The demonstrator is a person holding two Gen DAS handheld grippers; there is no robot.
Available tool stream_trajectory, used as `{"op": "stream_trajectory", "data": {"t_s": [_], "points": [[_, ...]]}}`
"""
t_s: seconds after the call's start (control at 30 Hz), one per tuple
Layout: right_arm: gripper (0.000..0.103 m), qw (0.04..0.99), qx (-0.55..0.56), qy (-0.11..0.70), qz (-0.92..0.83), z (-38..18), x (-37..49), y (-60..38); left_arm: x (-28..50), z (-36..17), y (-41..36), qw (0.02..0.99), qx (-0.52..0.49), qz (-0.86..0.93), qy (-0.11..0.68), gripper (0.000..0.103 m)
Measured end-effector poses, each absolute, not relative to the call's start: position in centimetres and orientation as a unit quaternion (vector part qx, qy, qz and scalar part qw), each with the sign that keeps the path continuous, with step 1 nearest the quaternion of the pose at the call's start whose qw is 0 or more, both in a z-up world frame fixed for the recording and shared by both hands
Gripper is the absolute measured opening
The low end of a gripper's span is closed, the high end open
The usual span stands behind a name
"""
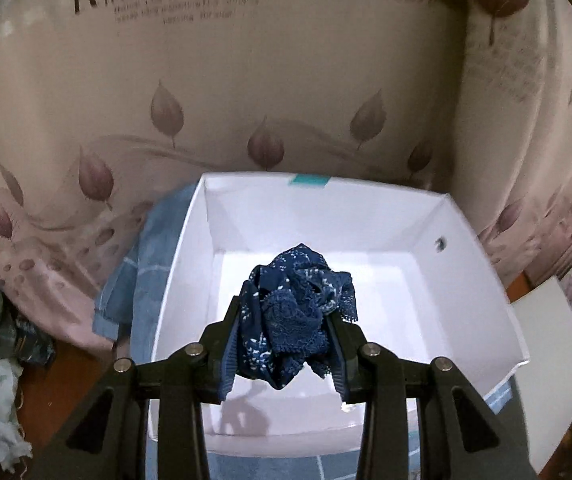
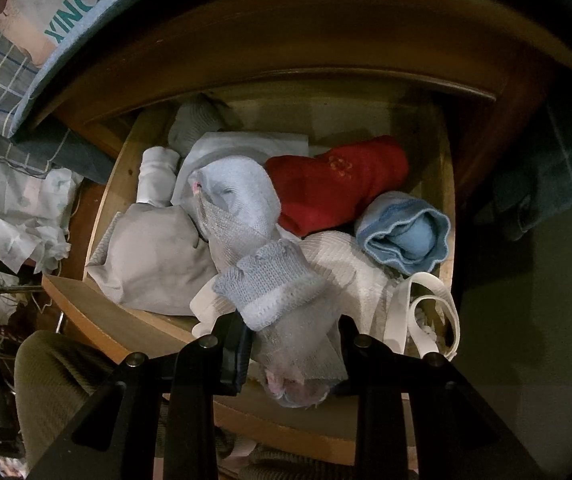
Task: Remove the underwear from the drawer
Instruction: 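Carry the blue underwear into the white box and open the left gripper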
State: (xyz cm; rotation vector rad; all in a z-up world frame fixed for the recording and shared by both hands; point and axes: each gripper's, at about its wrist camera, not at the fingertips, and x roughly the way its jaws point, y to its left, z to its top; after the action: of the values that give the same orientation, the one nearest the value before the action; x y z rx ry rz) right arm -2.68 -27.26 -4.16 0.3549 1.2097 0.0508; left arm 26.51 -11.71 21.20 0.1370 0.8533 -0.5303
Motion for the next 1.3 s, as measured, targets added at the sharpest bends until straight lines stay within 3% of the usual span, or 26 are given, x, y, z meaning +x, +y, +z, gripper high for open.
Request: {"op": "stream_trajectory", "data": {"t_s": [0.43, 1.07, 1.3], "points": [[0.027, 0.808, 0.169, 0.564, 0.026, -4.2, -2.8, -27.2, 24.8, 16.6, -12.5, 0.854, 0.109, -0.206, 0.465, 0.038], [0.027, 0.81, 0.167, 0.562, 0.026, -4.1, -2.9, -27.2, 24.2, 17.3, -12.6, 0.856, 0.073, -0.151, 0.488, 0.041], [0.027, 0.81, 0.165, 0.562, 0.025, -4.1, -2.9, -27.2, 23.2, 19.1, -13.4, 0.876, 0.105, -0.16, 0.443, 0.065]]}}
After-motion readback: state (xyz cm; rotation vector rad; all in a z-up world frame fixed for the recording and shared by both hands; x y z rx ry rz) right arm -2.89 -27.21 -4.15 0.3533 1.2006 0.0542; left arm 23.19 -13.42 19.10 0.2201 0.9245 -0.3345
